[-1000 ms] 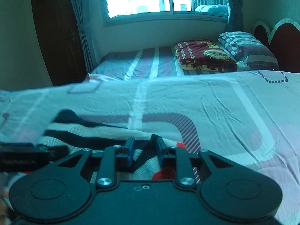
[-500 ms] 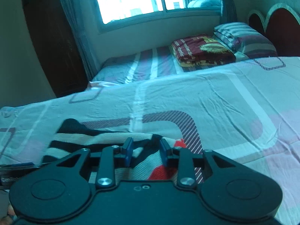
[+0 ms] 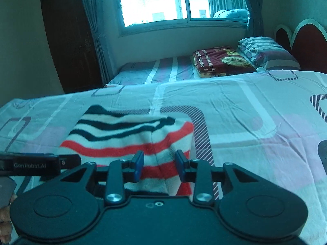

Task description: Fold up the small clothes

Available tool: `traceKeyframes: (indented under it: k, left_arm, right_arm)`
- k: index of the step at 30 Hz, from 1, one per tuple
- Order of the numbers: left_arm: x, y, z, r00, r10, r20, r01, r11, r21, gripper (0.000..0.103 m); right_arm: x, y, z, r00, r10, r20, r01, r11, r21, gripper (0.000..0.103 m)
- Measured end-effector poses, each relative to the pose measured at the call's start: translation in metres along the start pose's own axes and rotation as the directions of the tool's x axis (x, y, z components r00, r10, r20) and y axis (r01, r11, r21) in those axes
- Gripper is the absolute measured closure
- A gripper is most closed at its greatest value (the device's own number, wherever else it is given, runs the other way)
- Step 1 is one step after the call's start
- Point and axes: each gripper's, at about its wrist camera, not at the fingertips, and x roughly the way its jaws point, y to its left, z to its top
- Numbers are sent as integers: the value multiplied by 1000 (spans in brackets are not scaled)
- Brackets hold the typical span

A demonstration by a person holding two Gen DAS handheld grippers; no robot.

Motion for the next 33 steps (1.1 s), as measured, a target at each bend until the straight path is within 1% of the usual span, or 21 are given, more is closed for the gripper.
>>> traceKeyframes:
  k: [2, 4, 5, 7, 8, 9, 11, 12, 13, 15, 16, 17, 19, 20, 21, 22, 27, 29, 31, 32, 33]
  left_arm:
    - [4, -2, -2, 1000, 0, -7, 0, 1000, -3, 4]
    - [7, -3, -3, 1000, -2, -16, 2, 1000, -15, 4]
    - [10, -2, -3, 1000, -2, -21, 2, 1000, -27, 3]
    - [14, -3, -4, 1000, 5, -31, -6, 999, -53, 0]
    - [16, -6, -5, 999, 3, -38, -6, 998, -62, 0]
    - [18, -10, -5, 999, 3, -46, -6, 998, -63, 0]
    - [20, -22, -6, 998, 0, -55, -2, 999, -37, 0]
    - [20, -27, -8, 999, 4, -45, -5, 1000, -18, 0]
    - [19, -30, -9, 999, 6, -39, -6, 1000, -7, 0]
    - [15, -25, -7, 999, -15, -52, 14, 1000, -28, 0]
    - [11, -20, -6, 998, -27, -55, 24, 999, -46, 0]
    - [4, -16, -7, 998, -31, -50, 28, 998, -53, 0]
    - [-11, -11, -9, 999, -31, -24, 30, 999, -32, 0]
    - [-19, -9, -11, 999, -32, -9, 32, 999, -14, 0]
    - [-26, -6, -13, 999, -33, 8, 33, 999, 1, 0]
    - [-33, -4, -15, 999, -31, 21, 30, 999, 12, 0]
    - [-58, 6, -31, 999, -28, 34, 27, 999, 28, 0]
    - [-57, 7, -42, 999, -27, 24, 26, 999, 41, 0]
    - [-48, 6, -48, 999, -50, -18, 51, 998, 37, 0]
    - [-43, 3, -51, 997, -71, -34, 72, 997, 38, 0]
    - [-40, -1, -53, 995, -87, -45, 89, 995, 55, 0]
  right_arm:
    - [7, -1, -2, 1000, -28, -13, 28, 1000, -6, 75]
    - [13, -2, -5, 997, -71, -12, 71, 997, -38, 75]
    - [15, -5, -5, 998, -69, -14, 69, 997, -25, 73]
    - [18, -17, -6, 999, -36, -28, 38, 997, 60, 72]
    - [19, -19, -5, 999, -34, -31, 36, 996, 77, 72]
    - [18, -17, -6, 999, -39, -30, 41, 997, 69, 74]
    - [13, -10, -7, 999, -40, -22, 41, 998, 49, 80]
    - [10, -10, -8, 999, -41, -14, 42, 998, 37, 82]
    - [10, -14, -10, 999, -33, -13, 34, 998, 50, 82]
    - [10, -23, -8, 1000, -13, -24, 15, 995, 94, 83]
    - [8, -22, -6, 1000, -15, -26, 17, 996, 90, 83]
    - [6, -20, -5, 1000, -10, -28, 12, 997, 81, 82]
    - [-3, -20, -4, 1000, 5, -29, -2, 995, 99, 80]
    - [-9, -21, -4, 1000, 13, -23, -11, 994, 109, 77]
    - [-17, -21, -5, 1000, 22, -14, -21, 993, 113, 70]
    - [-24, -21, -7, 1000, 25, -9, -24, 993, 112, 68]
    - [-54, -15, -23, 999, 31, -5, -31, 995, 95, 68]
    - [-57, -14, -31, 999, 39, -32, -35, 994, 100, 68]
    - [-51, -14, -39, 998, 24, -63, -18, 994, 107, 71]
    - [-48, -15, -41, 997, 8, -71, 0, 994, 108, 79]
    - [-46, -16, -42, 997, -16, -71, 24, 995, 101, 85]
